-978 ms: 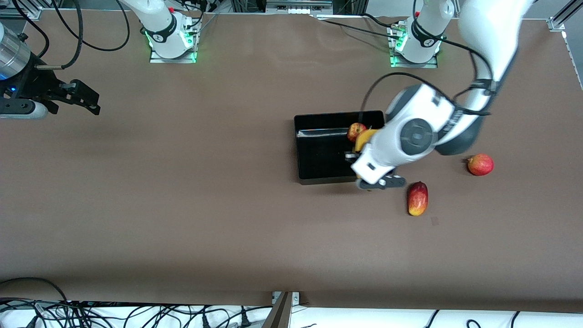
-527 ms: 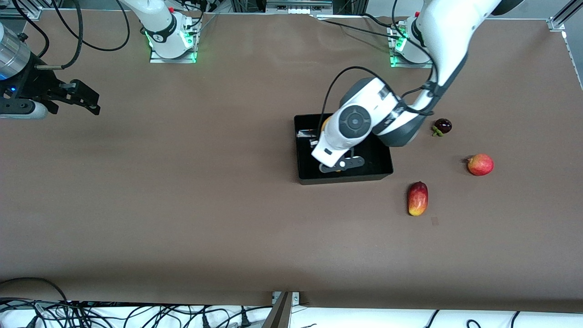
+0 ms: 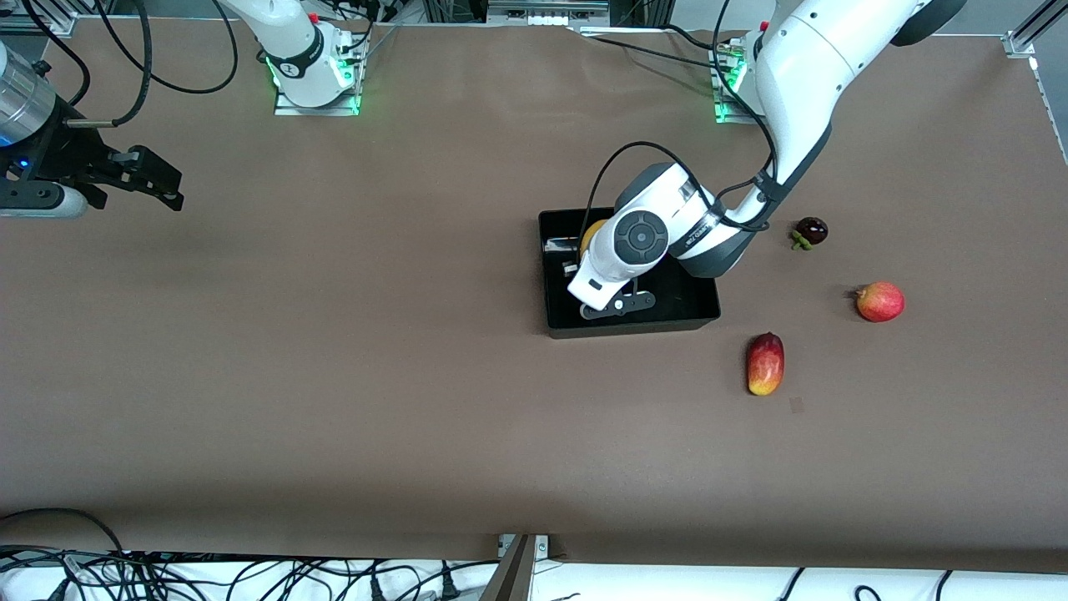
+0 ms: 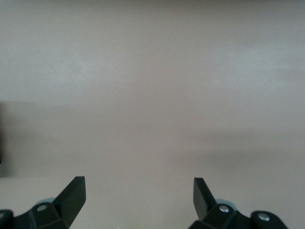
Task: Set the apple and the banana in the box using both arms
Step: 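Carry the banana with the left gripper and lower it into the box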
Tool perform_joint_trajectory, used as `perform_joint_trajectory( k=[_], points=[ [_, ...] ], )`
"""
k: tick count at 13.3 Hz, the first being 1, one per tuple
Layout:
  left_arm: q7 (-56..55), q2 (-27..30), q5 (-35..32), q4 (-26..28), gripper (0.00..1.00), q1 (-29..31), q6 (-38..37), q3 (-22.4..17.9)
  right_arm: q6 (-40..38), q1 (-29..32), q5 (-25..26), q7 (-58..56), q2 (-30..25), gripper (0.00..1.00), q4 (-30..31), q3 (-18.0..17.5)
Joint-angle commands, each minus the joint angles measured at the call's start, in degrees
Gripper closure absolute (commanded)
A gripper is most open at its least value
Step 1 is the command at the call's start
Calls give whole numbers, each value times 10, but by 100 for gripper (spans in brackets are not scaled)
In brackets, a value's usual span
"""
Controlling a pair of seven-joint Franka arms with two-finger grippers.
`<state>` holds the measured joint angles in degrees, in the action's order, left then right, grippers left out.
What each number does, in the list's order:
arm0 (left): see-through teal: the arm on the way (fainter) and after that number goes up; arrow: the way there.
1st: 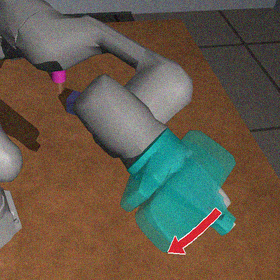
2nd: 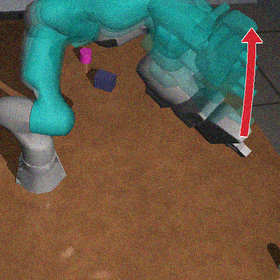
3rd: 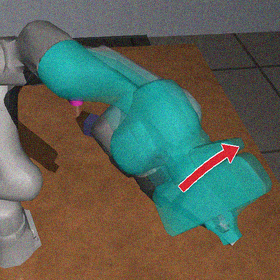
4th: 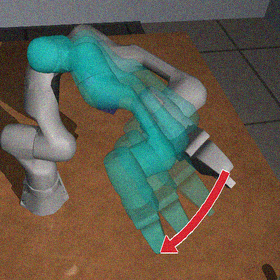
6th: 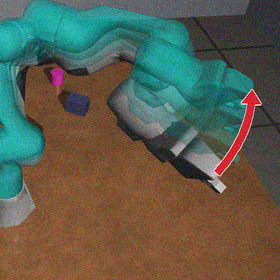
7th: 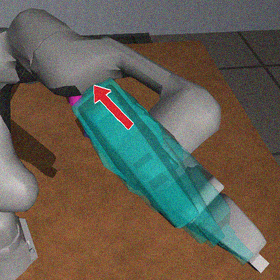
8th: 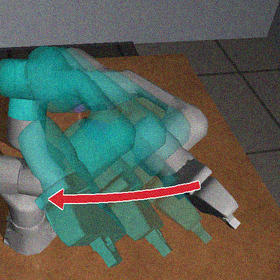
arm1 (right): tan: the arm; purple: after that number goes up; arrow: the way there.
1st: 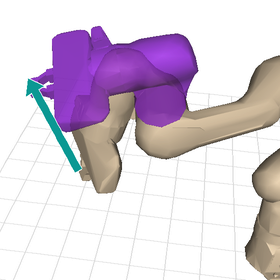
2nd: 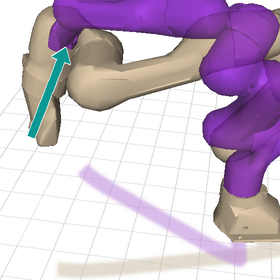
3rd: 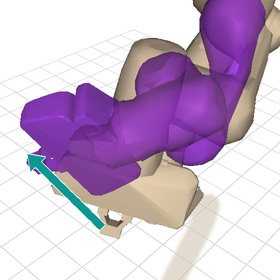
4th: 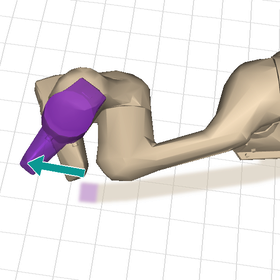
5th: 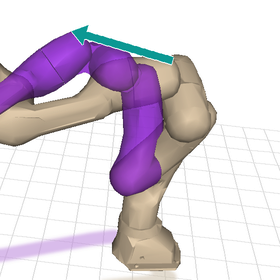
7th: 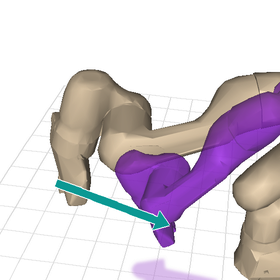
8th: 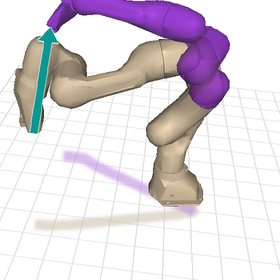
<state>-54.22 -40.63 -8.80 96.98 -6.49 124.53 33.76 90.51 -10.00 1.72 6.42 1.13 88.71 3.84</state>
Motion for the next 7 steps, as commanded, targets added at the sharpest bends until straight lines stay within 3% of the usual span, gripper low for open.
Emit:
perform_joint_trajectory(
  k=[1, 2, 3, 4, 5, 7],
  points=[
    [-6, -8, -41, 20, 90, 1, 42, -8, -8, 3, 4, 0, 4, 0, -13, -3],
    [-6, -9, -45, 21, 87, 1, 42, -8, -8, 3, 4, -1, 4, 0, -13, -3],
    [-6, -10, -45, 20, 67, 1, 42, -8, -8, 3, 4, -1, 4, 0, -13, -3],
    [-7, -10, -45, 20, 17, 0, 43, -8, -8, 3, 4, -1, 4, 0, -13, -2],
    [-7, -9, -45, 19, 0, 0, 43, -8, -8, 3, 4, -1, 4, 0, -13, -2],
    [-6, -7, -45, 16, 0, 2, 42, -8, -8, 3, 4, -1, 4, 0, -13, -2]
  ],
)
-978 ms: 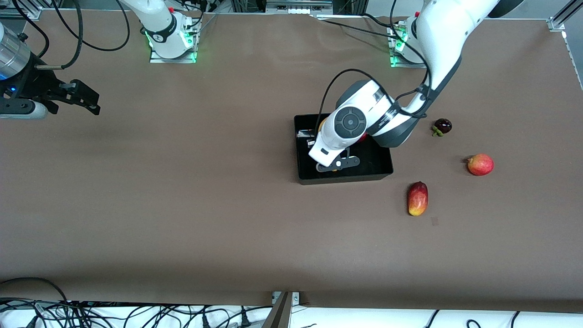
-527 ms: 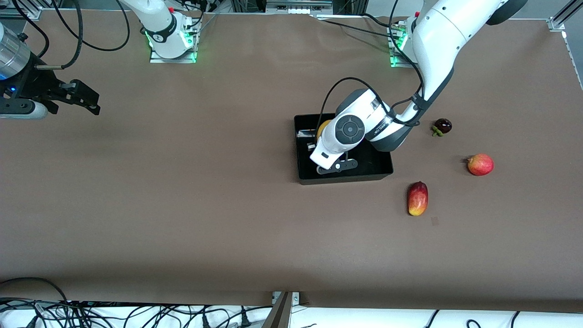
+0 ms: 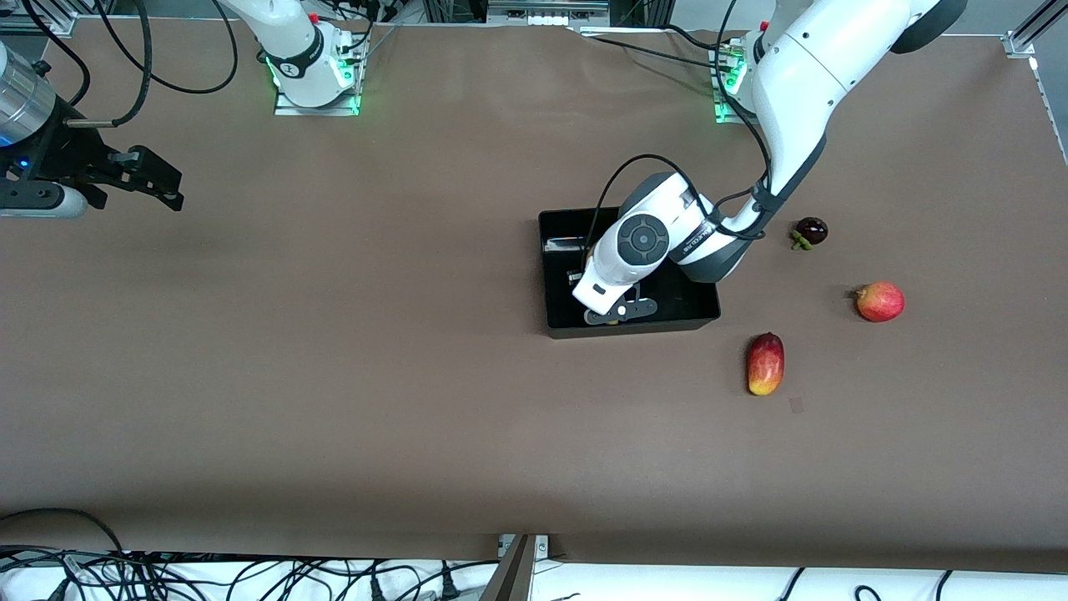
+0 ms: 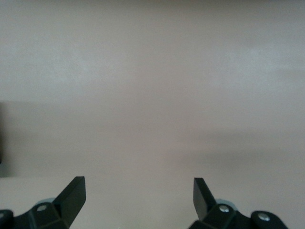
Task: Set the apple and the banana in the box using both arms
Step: 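Carry the banana with the left gripper and lower it into the box, then open the left gripper and lift it out of the box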
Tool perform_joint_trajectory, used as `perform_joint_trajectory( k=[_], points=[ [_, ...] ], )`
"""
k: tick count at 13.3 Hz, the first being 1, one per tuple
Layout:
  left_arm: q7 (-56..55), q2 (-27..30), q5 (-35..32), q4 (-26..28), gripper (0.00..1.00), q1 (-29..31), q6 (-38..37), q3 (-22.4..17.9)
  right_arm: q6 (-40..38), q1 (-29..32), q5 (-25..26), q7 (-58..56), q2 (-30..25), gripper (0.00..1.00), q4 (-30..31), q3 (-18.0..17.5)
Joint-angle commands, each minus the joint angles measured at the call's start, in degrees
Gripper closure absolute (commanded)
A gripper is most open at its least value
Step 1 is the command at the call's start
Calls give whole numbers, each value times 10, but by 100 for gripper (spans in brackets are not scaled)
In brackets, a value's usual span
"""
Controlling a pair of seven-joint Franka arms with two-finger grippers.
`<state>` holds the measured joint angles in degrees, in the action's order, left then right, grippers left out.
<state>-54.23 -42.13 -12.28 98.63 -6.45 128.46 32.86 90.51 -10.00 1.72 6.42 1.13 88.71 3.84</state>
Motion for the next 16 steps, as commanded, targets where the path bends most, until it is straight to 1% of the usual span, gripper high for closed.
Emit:
perform_joint_trajectory(
  k=[1, 2, 4, 5, 7, 8, 11, 12, 13, 14, 15, 16],
  points=[
    [-6, 11, -9, -4, 0, 3, 3, 2, -8, 3, 4, -1, 4, 0, -13, -3],
    [-6, 17, -9, -6, 0, 6, 2, 3, -8, 3, 4, -1, 4, 0, -13, -2],
    [3, 62, -10, -6, 0, 29, -8, 3, -8, 3, 4, -1, 4, 0, -13, -3],
    [5, 90, -9, -7, 0, 47, -42, 6, -8, 3, 4, -1, 4, 0, -13, -2],
    [30, 129, -4, -42, 0, 64, -131, 7, -8, 3, 4, -1, 4, 0, -13, -2],
    [47, 139, -2, -73, 0, 71, -184, 6, -9, 3, 4, -1, 4, 0, -13, -2],
    [137, 140, -1, -198, 0, 82, -362, 5, -8, 3, 4, -1, 4, 0, -13, -2],
    [173, 148, 2, -221, 0, 87, -399, -2, -8, 3, 4, -2, 4, 0, -13, -2],
    [214, 171, -4, -221, 0, 81, -409, -21, -8, 3, 4, -2, 4, 0, -13, -2],
    [229, 181, 3, -222, 0, 91, -418, -24, -8, 3, 4, -2, 4, 0, -13, -2],
    [241, 183, 4, -229, 0, 114, -448, -18, -8, 3, 4, -2, 4, 0, -13, -3],
    [277, 194, 10, -231, 0, 130, -471, -22, -9, 3, 4, -2, 4, 0, -13, -2]
  ],
)
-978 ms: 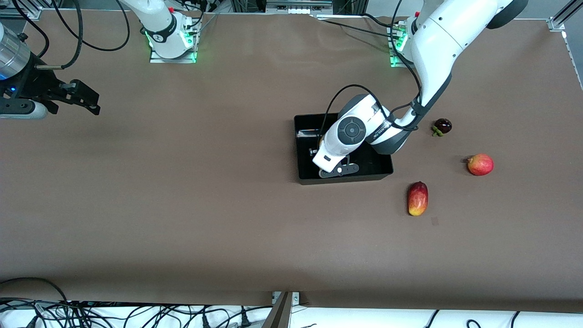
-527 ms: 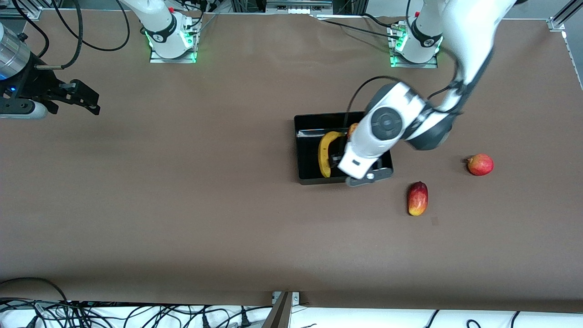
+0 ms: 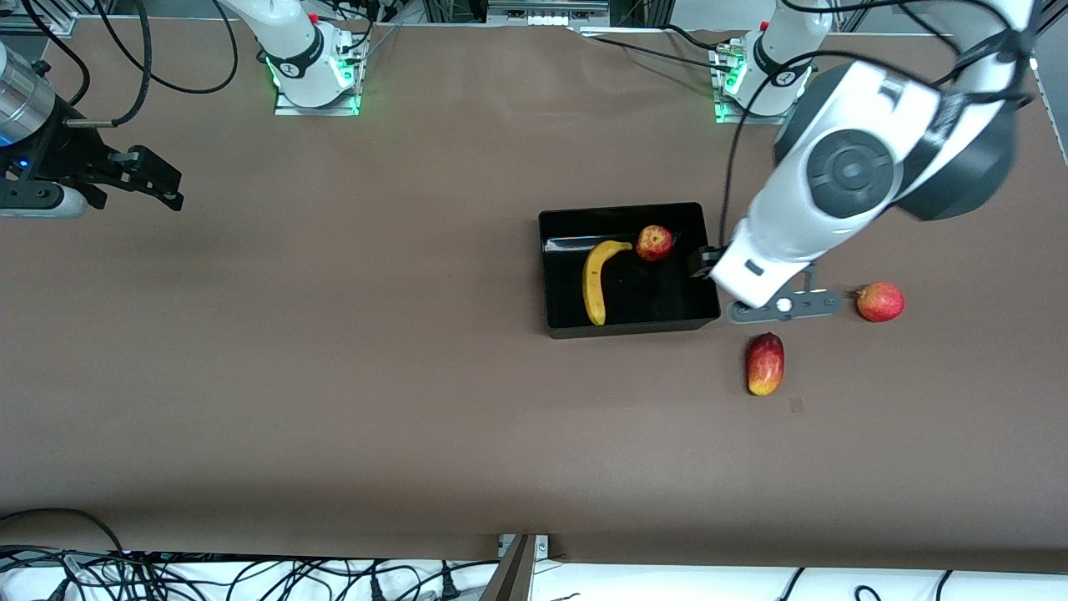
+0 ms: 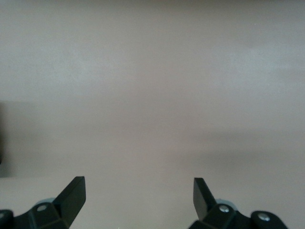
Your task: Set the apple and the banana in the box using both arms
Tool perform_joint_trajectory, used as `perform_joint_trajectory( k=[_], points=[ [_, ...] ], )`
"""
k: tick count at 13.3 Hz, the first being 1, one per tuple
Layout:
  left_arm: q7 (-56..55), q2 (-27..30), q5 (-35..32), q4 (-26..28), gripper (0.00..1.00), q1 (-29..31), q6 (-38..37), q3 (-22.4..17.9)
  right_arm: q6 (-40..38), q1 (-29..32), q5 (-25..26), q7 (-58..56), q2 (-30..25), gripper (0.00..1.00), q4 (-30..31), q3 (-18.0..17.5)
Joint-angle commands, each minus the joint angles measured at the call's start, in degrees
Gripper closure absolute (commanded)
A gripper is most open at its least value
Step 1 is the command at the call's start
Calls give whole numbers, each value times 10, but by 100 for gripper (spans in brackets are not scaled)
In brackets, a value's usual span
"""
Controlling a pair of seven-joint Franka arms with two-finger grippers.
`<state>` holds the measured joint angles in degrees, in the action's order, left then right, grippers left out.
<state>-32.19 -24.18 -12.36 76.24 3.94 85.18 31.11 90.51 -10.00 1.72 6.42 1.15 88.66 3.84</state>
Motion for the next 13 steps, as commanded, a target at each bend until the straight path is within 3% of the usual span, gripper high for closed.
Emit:
perform_joint_trajectory(
  k=[1, 4, 5, 8, 10, 13],
  points=[
    [131, 48, 33, 1, 0, 30, -38, -29, -8, 3, 4, -3, 3, 0, -12, -2],
    [250, 140, 104, 63, 0, -2, -36, -173, -9, 3, 4, -3, 4, 0, -12, -2],
    [263, 174, 110, 93, 0, -5, -33, -197, -8, 4, 4, -3, 4, 0, -12, -2],
    [325, 245, 119, 164, 0, -6, 29, -244, -9, 3, 4, -3, 4, 0, -12, -2],
    [325, 286, 130, 210, 0, -20, 79, -252, -9, 3, 4, -4, 4, 0, -12, -2],
    [324, 277, 110, 219, 0, -82, 85, -316, -9, 3, 4, -4, 4, 0, -12, -2]
  ],
)
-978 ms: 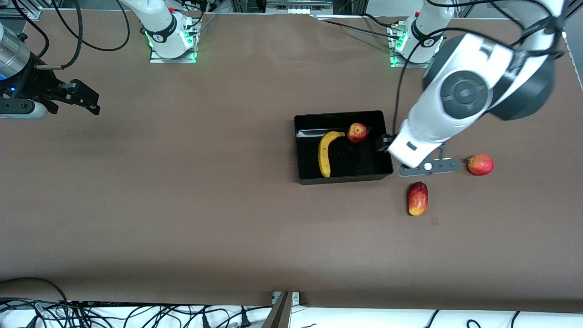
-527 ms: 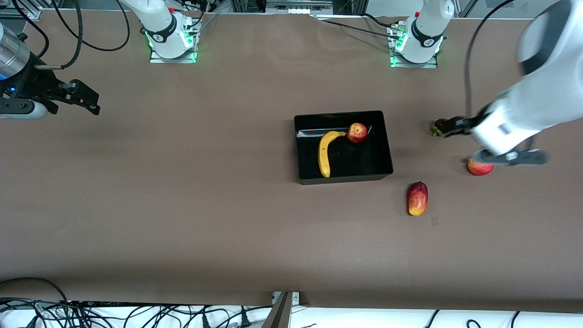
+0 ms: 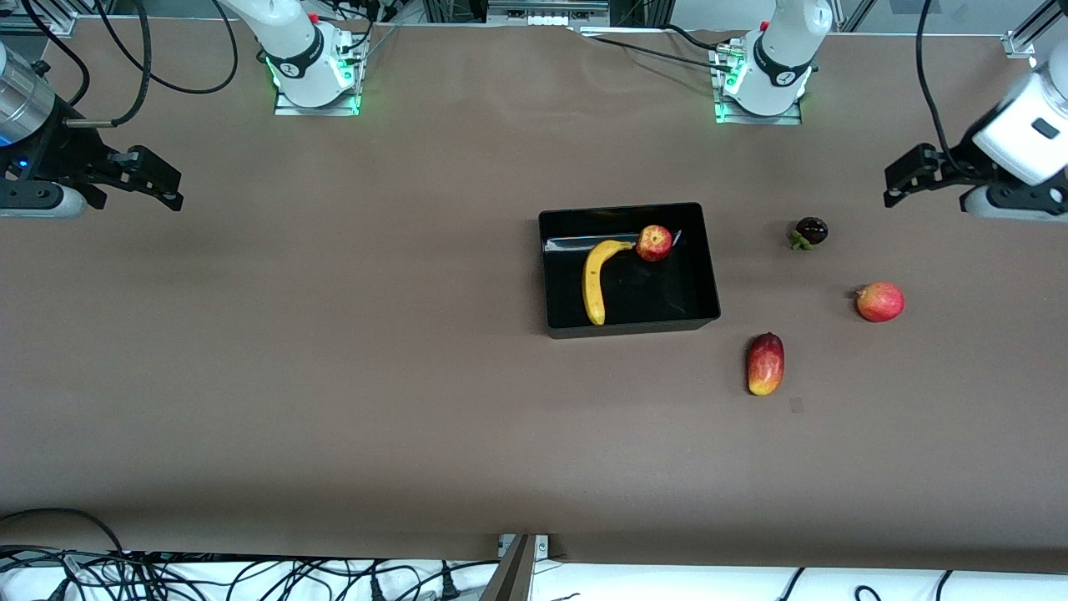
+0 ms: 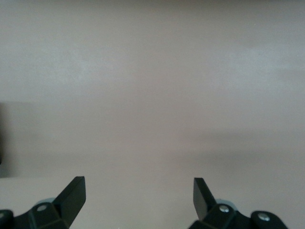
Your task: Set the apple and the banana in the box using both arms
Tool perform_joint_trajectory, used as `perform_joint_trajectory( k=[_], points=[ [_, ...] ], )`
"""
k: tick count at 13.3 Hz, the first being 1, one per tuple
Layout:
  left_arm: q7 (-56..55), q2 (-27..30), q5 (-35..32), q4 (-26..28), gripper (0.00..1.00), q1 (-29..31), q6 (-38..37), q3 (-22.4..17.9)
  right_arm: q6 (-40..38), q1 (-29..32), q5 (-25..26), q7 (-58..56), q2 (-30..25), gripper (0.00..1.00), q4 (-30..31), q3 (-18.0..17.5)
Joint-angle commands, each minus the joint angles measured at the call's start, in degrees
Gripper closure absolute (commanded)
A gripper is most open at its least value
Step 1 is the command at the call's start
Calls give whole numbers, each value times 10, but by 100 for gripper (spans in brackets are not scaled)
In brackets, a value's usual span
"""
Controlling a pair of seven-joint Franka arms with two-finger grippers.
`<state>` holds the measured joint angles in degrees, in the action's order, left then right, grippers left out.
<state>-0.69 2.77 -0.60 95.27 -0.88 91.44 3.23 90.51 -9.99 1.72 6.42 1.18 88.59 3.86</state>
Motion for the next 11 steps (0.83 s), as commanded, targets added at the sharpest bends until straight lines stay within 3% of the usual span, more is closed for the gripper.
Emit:
perform_joint_trajectory(
  k=[1, 11],
  points=[
    [5, 7, -8, 25, 0, -32, 23, -38, -9, 4, 4, -4, 4, 0, -11, -3],
    [-2, 7, -15, 12, 0, 11, -14, 8, -12, 4, 4, 0, 4, 0, -9, -3]
  ],
)
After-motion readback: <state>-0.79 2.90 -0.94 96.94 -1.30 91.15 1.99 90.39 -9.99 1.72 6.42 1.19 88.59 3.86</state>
